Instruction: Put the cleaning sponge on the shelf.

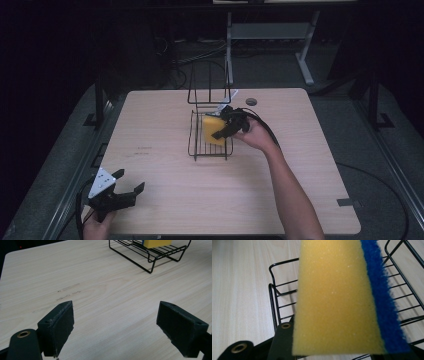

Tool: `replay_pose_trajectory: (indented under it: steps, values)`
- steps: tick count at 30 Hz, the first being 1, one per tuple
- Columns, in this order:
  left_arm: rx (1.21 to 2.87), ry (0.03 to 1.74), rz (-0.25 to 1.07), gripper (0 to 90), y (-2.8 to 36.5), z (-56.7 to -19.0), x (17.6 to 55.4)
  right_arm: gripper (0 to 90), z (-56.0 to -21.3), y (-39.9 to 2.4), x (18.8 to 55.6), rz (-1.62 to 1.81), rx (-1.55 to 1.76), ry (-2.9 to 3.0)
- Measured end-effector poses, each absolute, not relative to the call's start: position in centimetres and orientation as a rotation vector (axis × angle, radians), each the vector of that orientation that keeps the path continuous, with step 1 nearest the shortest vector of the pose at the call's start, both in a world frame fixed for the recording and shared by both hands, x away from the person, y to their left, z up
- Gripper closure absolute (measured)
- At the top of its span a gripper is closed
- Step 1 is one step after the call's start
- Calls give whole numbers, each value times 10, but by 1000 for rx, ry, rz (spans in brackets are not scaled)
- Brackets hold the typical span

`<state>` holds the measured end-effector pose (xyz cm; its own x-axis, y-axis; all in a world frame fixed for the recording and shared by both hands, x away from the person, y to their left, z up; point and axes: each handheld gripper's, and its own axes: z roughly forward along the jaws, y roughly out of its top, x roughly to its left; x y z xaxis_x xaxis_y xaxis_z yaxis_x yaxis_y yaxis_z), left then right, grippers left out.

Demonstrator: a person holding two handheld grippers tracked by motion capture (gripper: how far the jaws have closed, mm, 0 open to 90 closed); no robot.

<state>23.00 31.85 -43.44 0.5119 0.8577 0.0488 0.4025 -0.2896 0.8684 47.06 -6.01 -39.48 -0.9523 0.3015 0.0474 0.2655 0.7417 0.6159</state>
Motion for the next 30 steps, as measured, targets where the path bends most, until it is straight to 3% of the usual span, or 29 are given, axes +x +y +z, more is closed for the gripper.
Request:
replay_pose_trajectory:
  steps: [30]
  values:
    - [1897,1038,666,138,318,-434,230,498,-393,-64,469,989,483,2875]
